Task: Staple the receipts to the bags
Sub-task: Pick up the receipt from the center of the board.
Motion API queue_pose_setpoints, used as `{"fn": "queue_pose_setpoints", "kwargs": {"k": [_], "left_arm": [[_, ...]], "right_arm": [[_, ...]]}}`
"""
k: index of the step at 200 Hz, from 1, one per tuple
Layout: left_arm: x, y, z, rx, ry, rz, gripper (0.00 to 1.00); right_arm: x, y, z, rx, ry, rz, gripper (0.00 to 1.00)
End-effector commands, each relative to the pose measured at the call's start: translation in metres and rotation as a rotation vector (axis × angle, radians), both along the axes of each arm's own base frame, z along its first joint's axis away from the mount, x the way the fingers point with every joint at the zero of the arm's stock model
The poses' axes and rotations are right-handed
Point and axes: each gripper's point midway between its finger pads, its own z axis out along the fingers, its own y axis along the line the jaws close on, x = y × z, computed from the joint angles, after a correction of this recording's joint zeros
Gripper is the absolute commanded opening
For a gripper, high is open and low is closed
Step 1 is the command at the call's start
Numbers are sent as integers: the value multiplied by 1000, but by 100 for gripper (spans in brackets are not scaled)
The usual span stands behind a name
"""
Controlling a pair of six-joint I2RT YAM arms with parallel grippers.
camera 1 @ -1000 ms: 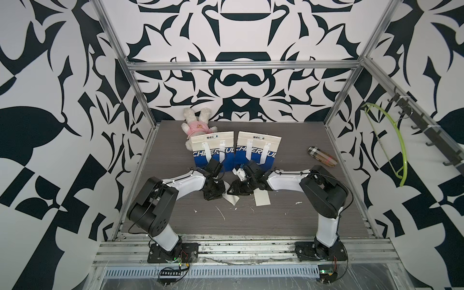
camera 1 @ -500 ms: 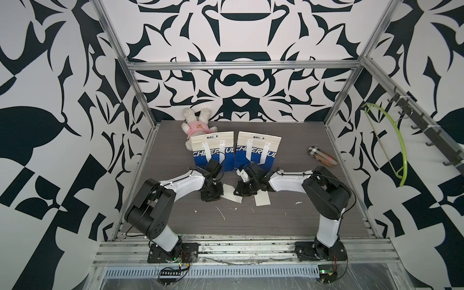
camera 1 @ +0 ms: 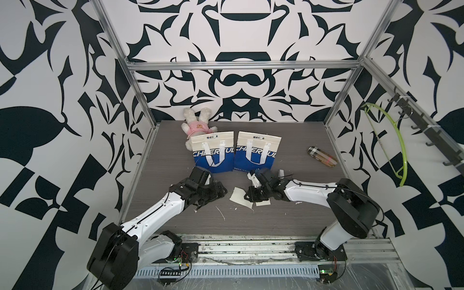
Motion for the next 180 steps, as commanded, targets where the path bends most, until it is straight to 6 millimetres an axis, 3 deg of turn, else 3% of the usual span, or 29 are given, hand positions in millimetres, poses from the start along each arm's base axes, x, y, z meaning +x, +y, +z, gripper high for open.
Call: {"fn": "queue_pose_setpoints", "kwargs": {"k": [1, 23, 72, 104, 107, 180], "left_arm": [[12, -25, 22, -144, -67, -54, 84], [11, -39, 23, -200, -59, -115, 84], [16, -68, 50, -420, -114, -191, 84], [21, -76, 66, -484, -155, -205, 77], [23, -77, 59, -479, -136, -199, 76], [29, -81, 54, -510, -127, -177, 63]], "right_arm": [[18, 12, 43, 140, -128, -37, 14], [22, 14, 65, 209, -184, -55, 15], [33, 8, 96, 356, -246, -134, 15], [33, 14, 104, 417, -246, -122, 15], [33, 15, 104, 423, -244, -119, 15], [33, 21, 107, 520, -210, -137, 17]]}}
